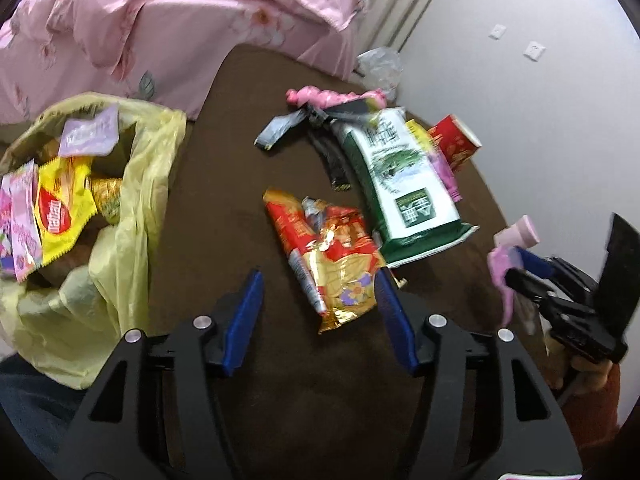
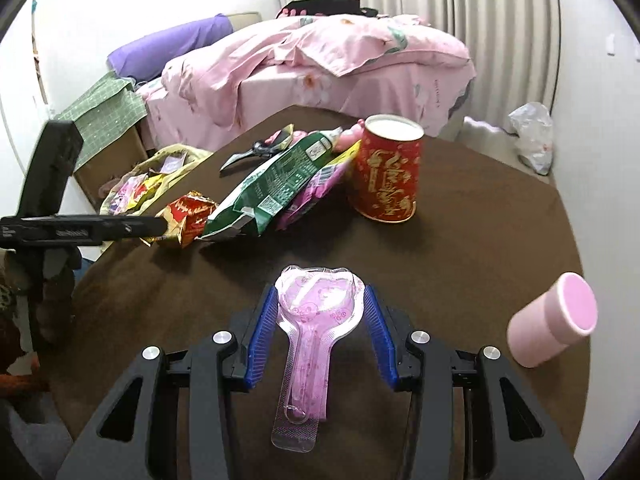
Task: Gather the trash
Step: 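Grasp the red-gold biscuit packet with the left gripper while the right gripper grasps the pink plastic spoon, then carry the packet and spoon over the yellow trash bag and open both grippers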
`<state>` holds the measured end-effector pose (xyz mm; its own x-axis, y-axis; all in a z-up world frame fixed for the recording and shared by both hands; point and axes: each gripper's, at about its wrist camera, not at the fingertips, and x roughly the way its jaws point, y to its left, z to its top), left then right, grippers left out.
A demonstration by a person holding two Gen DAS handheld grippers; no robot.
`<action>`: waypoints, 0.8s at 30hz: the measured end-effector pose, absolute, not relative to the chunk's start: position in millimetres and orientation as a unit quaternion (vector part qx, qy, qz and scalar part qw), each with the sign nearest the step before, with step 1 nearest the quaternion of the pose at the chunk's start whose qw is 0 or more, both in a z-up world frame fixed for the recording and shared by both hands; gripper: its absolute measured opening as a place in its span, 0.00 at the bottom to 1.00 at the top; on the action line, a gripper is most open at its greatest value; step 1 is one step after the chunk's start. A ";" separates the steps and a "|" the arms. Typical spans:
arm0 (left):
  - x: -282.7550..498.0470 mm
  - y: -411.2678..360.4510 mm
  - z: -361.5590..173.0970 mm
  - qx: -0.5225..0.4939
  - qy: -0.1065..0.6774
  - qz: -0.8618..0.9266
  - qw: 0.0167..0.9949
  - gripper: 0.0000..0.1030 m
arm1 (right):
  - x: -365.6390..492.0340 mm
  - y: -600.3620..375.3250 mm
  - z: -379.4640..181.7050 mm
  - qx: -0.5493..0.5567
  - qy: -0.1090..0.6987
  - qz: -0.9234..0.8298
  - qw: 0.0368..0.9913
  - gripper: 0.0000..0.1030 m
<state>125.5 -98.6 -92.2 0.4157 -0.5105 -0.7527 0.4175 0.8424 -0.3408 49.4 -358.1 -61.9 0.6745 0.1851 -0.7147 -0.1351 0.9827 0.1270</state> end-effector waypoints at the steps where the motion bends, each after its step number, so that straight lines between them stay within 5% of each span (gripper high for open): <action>1: 125.9 -99.5 -92.9 -0.049 0.468 -0.272 0.839 0.51 | 49.2 -358.4 -60.7 0.031 0.392 0.087 0.915 0.41; 6: 128.7 -97.7 -96.9 -0.073 0.493 -0.278 0.821 0.19 | 47.1 -357.4 -50.9 0.030 0.376 0.085 0.922 0.41; 9: 124.9 -93.4 -94.2 -0.079 0.489 -0.281 0.822 0.12 | 46.3 -355.7 -43.3 0.028 0.365 0.085 0.927 0.41; 24: 97.8 -45.2 2.2 -0.058 0.362 -0.258 0.894 0.11 | 45.3 -324.3 30.4 -0.007 0.279 0.104 0.955 0.41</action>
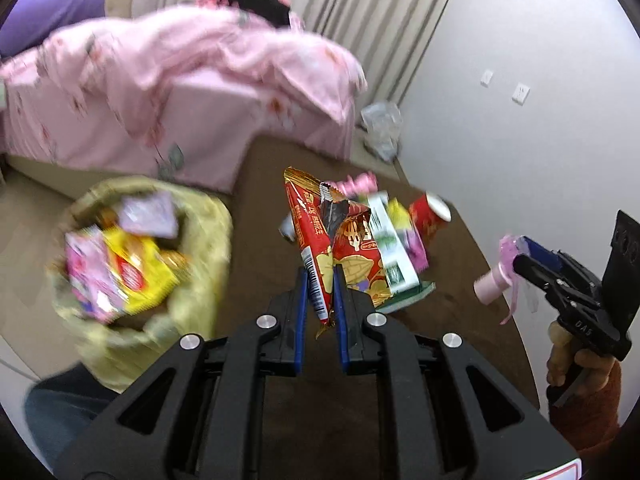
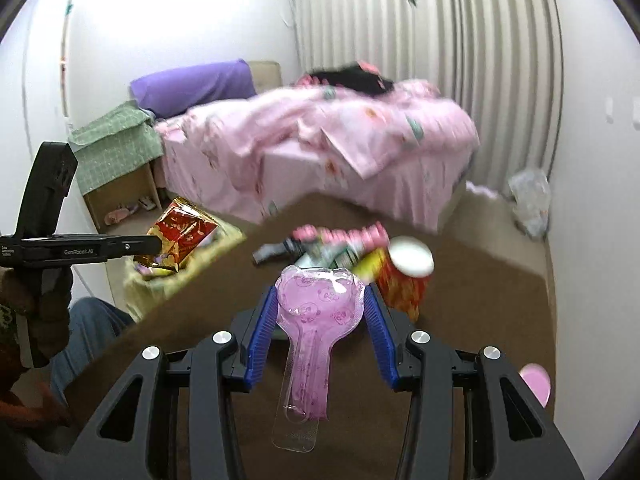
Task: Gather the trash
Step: 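Carry the packet and spoon over the yellow trash bag and open both grippers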
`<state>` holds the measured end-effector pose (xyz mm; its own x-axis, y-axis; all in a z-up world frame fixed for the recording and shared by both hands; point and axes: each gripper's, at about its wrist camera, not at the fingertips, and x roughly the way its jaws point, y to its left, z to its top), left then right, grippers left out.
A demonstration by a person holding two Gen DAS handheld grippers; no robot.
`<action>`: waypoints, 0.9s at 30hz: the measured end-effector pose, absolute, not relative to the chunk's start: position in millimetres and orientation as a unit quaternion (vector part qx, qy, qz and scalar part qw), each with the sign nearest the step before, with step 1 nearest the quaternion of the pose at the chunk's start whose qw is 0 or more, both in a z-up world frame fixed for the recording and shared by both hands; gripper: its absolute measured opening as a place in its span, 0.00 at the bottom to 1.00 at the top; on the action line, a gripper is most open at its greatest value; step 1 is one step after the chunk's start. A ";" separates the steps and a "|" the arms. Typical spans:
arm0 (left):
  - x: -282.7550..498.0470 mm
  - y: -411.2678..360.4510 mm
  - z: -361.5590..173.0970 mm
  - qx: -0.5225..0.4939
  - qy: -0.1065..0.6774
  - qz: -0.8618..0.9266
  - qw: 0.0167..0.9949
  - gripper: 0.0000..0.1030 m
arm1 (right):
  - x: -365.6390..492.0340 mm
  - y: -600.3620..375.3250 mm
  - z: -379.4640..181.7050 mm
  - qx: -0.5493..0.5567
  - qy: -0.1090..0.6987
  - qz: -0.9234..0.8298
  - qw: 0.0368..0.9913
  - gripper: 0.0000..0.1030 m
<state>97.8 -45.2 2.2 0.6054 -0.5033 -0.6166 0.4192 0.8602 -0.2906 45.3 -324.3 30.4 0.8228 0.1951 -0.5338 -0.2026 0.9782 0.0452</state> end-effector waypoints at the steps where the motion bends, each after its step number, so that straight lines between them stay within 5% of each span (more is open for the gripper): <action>1: 96.7 -40.7 8.9 -0.057 0.353 -0.253 0.899 0.11 | 46.4 -318.0 41.4 -0.015 0.265 0.110 0.958 0.41; 20: 62.7 91.4 117.3 -0.006 0.241 -0.112 0.964 0.11 | 117.1 -198.1 126.2 -0.038 0.190 0.237 0.952 0.41; 27: 72.7 110.4 101.7 -0.027 0.270 -0.099 0.957 0.11 | 144.0 -159.3 118.6 -0.035 0.201 0.262 0.943 0.41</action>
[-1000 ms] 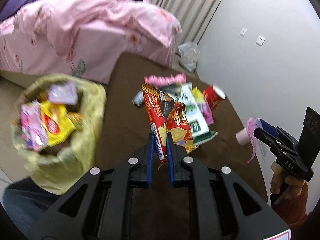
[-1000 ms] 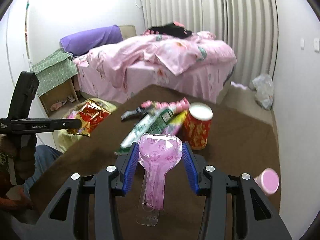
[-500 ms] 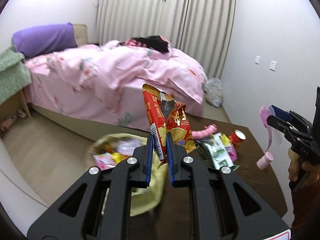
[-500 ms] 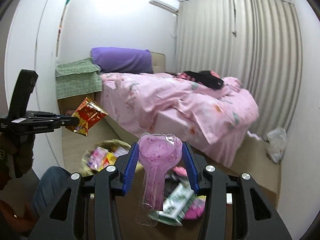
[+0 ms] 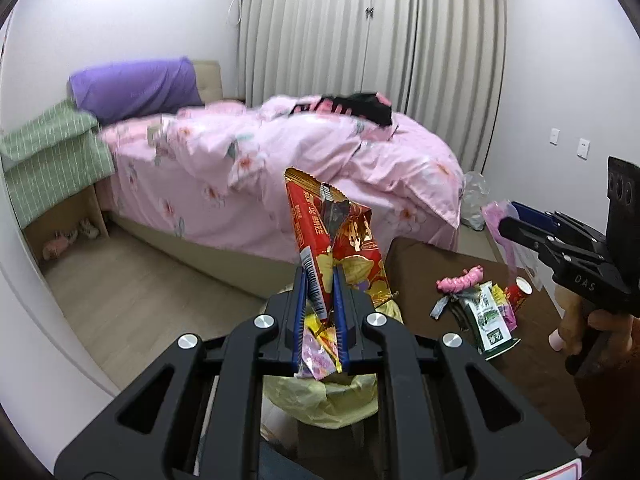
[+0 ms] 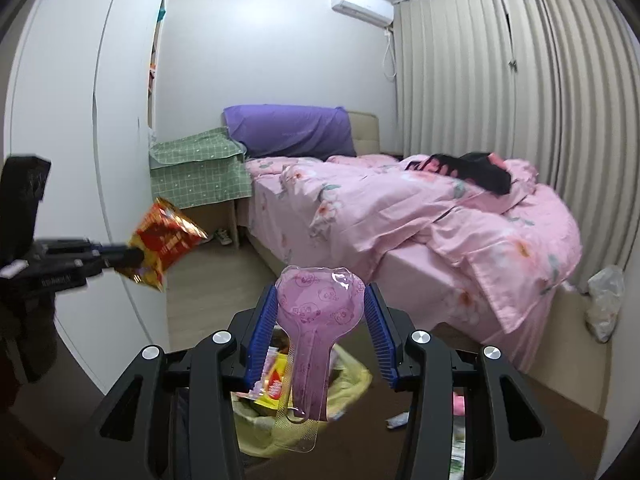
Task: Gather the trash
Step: 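Carry the packet and spoon over the yellow trash bag and open both grippers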
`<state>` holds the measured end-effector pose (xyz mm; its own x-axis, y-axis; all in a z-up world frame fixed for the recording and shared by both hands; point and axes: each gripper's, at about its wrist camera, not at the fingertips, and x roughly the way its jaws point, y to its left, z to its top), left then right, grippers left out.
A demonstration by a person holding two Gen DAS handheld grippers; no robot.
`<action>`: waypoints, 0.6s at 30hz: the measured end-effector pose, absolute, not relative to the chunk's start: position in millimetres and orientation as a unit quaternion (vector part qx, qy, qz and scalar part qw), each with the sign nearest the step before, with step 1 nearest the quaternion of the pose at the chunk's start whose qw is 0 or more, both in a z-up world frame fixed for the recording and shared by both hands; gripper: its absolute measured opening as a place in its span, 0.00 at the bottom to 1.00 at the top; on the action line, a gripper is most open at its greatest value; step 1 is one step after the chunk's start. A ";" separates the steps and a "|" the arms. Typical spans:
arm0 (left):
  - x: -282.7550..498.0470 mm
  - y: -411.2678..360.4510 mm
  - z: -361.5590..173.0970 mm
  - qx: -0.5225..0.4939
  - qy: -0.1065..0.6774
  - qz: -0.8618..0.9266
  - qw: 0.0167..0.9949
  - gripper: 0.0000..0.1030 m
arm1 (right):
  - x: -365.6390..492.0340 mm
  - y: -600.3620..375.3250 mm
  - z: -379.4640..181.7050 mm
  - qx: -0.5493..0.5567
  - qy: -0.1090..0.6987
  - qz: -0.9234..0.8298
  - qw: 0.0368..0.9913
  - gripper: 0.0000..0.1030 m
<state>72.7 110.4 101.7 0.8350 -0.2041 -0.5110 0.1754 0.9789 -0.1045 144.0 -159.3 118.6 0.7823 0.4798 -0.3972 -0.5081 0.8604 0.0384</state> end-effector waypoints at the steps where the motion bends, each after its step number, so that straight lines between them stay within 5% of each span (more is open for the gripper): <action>1: 79.2 112.6 93.1 -0.037 0.281 -0.102 0.953 0.11 | 147.3 -156.0 116.0 -0.036 0.205 0.265 0.942 0.41; 18: 185.9 110.2 -72.9 -0.083 0.414 -0.091 0.902 0.11 | 267.8 -82.6 -6.7 -0.075 0.372 0.304 0.874 0.41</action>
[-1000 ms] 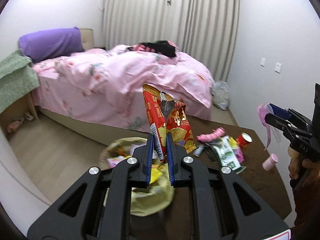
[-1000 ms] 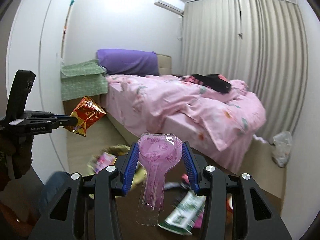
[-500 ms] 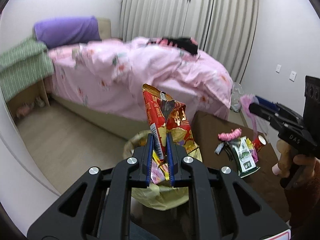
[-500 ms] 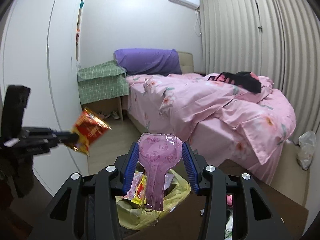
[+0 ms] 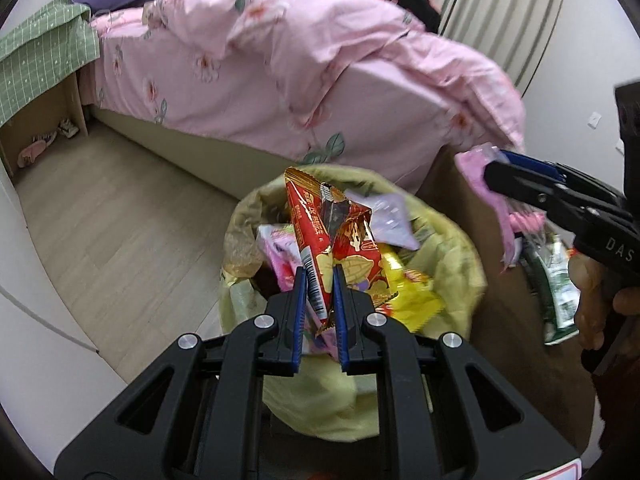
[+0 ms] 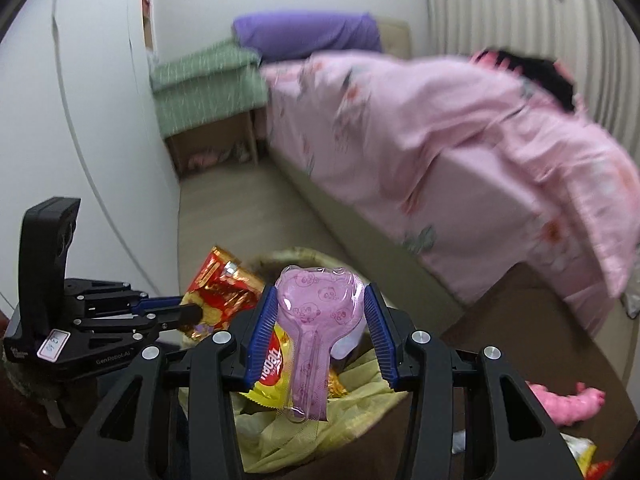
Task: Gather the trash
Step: 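Carry the packet and spoon over the yellow trash bag and open both grippers, then move both open grippers back toward the green milk bag and red cup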
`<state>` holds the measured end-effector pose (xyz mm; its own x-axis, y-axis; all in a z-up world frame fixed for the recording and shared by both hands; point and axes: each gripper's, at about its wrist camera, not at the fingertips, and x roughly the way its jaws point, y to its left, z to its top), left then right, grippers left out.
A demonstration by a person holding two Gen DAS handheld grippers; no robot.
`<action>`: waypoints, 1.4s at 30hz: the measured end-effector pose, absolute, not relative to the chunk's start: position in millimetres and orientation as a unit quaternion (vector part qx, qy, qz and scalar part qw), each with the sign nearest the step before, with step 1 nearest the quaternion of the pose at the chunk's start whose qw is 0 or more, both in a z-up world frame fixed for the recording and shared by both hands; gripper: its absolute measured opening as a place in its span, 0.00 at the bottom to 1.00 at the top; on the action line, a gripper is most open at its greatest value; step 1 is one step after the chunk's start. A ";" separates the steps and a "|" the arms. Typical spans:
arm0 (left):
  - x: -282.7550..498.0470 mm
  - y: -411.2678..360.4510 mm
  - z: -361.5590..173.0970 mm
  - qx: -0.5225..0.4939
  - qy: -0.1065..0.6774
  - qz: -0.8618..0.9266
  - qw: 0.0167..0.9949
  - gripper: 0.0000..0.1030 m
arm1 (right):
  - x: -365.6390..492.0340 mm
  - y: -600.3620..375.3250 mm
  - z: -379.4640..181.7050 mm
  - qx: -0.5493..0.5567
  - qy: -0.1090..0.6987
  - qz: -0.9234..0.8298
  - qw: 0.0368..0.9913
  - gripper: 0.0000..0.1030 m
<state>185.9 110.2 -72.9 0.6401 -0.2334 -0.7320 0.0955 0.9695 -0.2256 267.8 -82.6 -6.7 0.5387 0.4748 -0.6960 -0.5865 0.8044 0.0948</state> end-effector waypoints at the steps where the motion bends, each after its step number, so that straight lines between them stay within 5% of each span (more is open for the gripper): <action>1: 191.2 110.5 -81.8 -0.085 0.421 -0.090 0.899 0.11 | 277.1 -76.5 -17.7 -0.079 0.391 0.309 0.864 0.41; 9: 210.4 99.9 -120.8 -0.070 0.457 -0.106 0.880 0.11 | 327.7 -35.0 -97.9 -0.127 0.491 0.313 0.803 0.41; 16: 209.3 96.5 -128.6 -0.065 0.456 -0.116 0.880 0.11 | 333.4 -43.4 -110.4 -0.108 0.512 0.318 0.790 0.41; 20: 203.9 105.6 -122.1 -0.090 0.450 -0.119 0.881 0.21 | 327.8 -47.5 -106.0 -0.094 0.503 0.318 0.798 0.42; 26: 192.8 117.2 -98.1 -0.092 0.421 -0.095 0.898 0.37 | 318.1 -59.8 -90.1 -0.057 0.484 0.316 0.814 0.56; 42: 159.7 64.3 -49.0 -0.075 0.373 -0.144 0.913 0.40 | 198.4 -185.7 -12.4 -0.021 0.368 0.208 0.906 0.60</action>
<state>159.7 64.3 -49.0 0.6800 -0.3191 -0.6602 0.2076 0.9473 -0.2440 198.4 -185.7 -12.4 0.6417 0.3615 -0.6764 -0.3931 0.9123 0.1147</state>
